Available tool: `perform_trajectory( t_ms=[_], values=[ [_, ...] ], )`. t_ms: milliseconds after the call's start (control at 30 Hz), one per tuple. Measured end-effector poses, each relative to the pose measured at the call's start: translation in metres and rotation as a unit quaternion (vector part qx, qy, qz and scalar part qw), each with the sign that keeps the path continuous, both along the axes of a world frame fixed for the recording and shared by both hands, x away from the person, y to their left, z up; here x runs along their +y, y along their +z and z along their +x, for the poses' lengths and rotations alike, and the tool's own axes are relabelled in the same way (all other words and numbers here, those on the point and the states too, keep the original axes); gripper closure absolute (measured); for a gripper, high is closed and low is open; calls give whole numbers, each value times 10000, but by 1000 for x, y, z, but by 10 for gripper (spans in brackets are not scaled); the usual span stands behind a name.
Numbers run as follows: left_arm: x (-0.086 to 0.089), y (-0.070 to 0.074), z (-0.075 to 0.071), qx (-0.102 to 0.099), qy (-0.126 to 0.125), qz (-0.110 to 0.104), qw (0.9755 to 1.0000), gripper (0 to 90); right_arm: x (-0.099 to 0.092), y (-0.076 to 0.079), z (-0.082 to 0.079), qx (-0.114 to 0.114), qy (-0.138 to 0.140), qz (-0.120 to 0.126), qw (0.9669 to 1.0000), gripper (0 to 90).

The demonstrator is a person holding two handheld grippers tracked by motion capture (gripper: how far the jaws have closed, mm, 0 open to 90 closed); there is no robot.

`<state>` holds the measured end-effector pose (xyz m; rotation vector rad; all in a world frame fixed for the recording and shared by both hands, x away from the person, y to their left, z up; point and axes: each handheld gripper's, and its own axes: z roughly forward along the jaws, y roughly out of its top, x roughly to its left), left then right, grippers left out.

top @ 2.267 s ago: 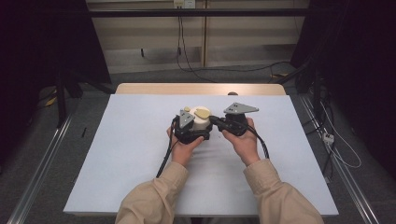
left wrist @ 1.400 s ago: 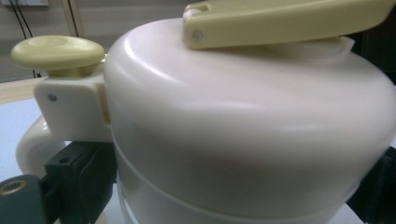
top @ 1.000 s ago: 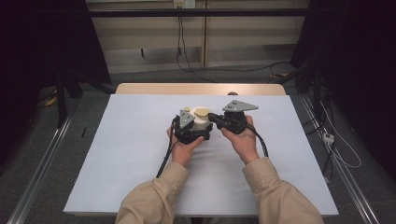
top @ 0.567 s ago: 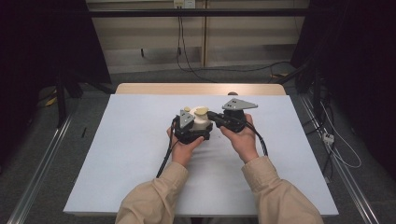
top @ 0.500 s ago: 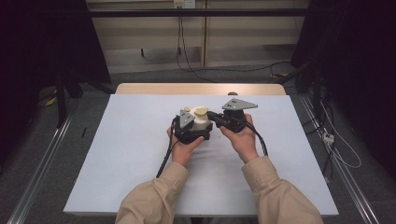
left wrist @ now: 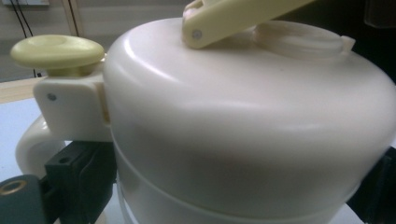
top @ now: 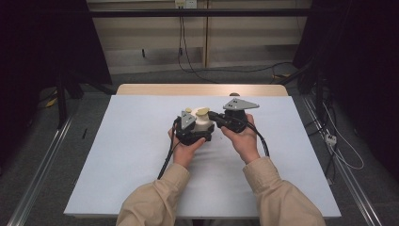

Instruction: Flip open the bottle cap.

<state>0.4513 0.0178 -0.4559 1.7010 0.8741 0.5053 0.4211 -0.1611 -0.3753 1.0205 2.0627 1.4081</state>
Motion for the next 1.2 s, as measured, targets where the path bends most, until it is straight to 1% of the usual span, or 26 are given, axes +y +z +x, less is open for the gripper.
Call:
perform_trajectory(
  t_ms=[67,300,467,1200],
  values=[
    [0,0,0,6,28,-11,10000,53,1,1,0,-12,6,16,10000,900],
    [0,0,0,0,-4,2,10000,53,6,1,1,-5,41,-23,10000,900],
    [0,0,0,5,-2,-7,10000,53,8,2,2,-25,52,16,10000,900],
    [0,0,0,-7,-4,0,10000,53,12,5,5,-95,30,4,9999,900]
  ],
)
